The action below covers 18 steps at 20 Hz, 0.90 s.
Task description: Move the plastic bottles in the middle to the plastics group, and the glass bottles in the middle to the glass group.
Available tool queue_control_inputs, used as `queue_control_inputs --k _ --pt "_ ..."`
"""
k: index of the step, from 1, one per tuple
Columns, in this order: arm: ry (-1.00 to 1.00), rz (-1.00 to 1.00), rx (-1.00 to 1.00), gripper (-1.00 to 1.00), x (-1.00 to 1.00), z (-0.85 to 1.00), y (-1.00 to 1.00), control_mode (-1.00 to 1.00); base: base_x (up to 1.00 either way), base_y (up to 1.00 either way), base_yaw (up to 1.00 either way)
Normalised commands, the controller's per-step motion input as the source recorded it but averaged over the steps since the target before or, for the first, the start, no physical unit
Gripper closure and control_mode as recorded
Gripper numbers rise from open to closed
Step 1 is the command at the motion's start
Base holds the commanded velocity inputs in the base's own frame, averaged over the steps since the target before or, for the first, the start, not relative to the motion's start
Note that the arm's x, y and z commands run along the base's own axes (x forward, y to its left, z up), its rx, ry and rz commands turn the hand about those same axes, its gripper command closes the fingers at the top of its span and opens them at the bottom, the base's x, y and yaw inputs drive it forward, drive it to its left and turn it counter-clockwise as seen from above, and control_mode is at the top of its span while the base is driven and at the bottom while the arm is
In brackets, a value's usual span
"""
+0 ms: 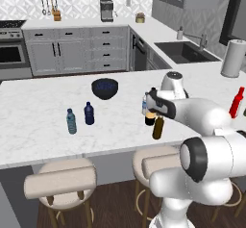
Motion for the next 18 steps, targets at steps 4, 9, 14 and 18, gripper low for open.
queue_control_inputs --k 4,9,14,18 --pt "0.0 0.01 0.0 1.0 -0.46 0.37 -0.71 -1.0 0.0 0.0 0.0" --pt "-0.01 0.0 0.0 1.0 -0.12 0.2 -0.93 -1.0 0.0 0.0 0.0" --pt "0.0 0.0 -0.05 1.0 0.01 0.09 -0.95 -1.0 0.0 0.0 0.0" --pt "0.01 -0.04 -0.05 1.0 0.13 0.1 -0.89 -1.0 0.0 0.0 0.0"
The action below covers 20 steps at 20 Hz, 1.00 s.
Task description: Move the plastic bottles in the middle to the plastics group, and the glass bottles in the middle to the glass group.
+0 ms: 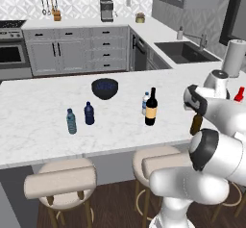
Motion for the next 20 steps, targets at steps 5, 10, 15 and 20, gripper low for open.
queue_control_inputs --k 5,10,15,20 --pt "0.0 -0.06 -0.07 1.0 0.2 0.15 -0.85 -1.0 0.0 0.0 0.0" --pt "0.0 -0.07 -0.09 1.0 0.18 0.04 -0.89 -1.0 0.0 0.0 0.0" --pt "0.0 -0.09 -0.04 1.0 0.15 0.0 -0.89 -1.0 0.0 0.0 0.0" --pt "-0.02 -0.08 -0.02 1.0 0.23 -0.08 -0.61 -1.0 0.0 0.0 0.0"
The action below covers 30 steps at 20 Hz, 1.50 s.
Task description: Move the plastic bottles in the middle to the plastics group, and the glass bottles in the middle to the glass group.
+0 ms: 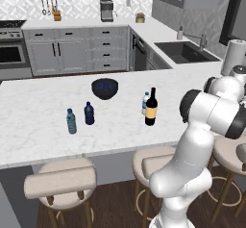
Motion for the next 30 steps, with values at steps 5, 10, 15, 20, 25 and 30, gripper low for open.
queue_control_inputs --k 5,10,15,20,25,30 --pt "-0.06 -0.03 0.0 1.0 0.29 -0.11 -0.48 -1.0 0.0 0.0 0.0" --pt "-0.14 -0.01 0.07 1.0 0.15 -0.24 -0.17 -1.0 0.0 0.0 0.0" --pt "-0.09 0.0 0.05 1.0 0.13 -0.33 -0.12 -1.0 0.0 0.0 0.0" --pt "0.0 0.0 0.0 1.0 0.21 -0.38 -0.01 -1.0 0.0 0.0 0.0" --pt "-0.01 0.0 0.0 1.0 0.21 -0.4 0.03 -1.0 0.0 0.0 0.0" --pt "0.0 -0.04 0.0 1.0 0.24 -0.46 0.42 -1.0 0.0 0.0 0.0"
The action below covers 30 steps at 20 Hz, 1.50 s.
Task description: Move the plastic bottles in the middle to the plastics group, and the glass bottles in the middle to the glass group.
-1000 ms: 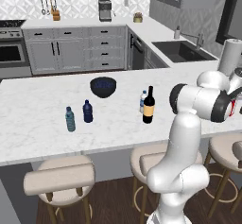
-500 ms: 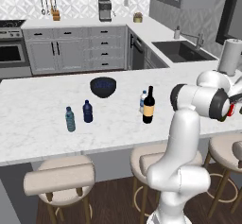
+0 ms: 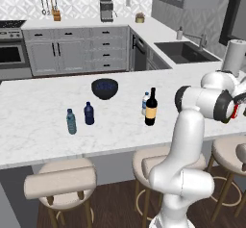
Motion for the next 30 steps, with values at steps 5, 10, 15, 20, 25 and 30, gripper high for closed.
queue_control_inputs --k 5,10,15,20,25,30 --pt "0.0 -0.05 0.0 1.0 0.27 -0.49 0.48 -1.0 0.0 0.0 0.0" --pt "0.0 -0.01 0.0 1.0 0.24 -0.5 0.11 -1.0 0.0 0.0 0.0" --pt "0.0 0.0 -0.01 -1.0 0.16 -0.5 -0.02 -1.0 0.0 0.0 0.0" --pt "-0.01 0.0 0.0 -1.0 -0.01 -0.03 0.0 -1.0 0.0 0.0 0.0" --pt "0.0 0.0 0.0 -1.0 -0.06 0.08 0.13 -1.0 0.0 0.0 0.0" --pt "-0.02 0.0 0.0 -1.0 -0.01 0.35 0.31 -1.0 0.0 0.0 0.0"
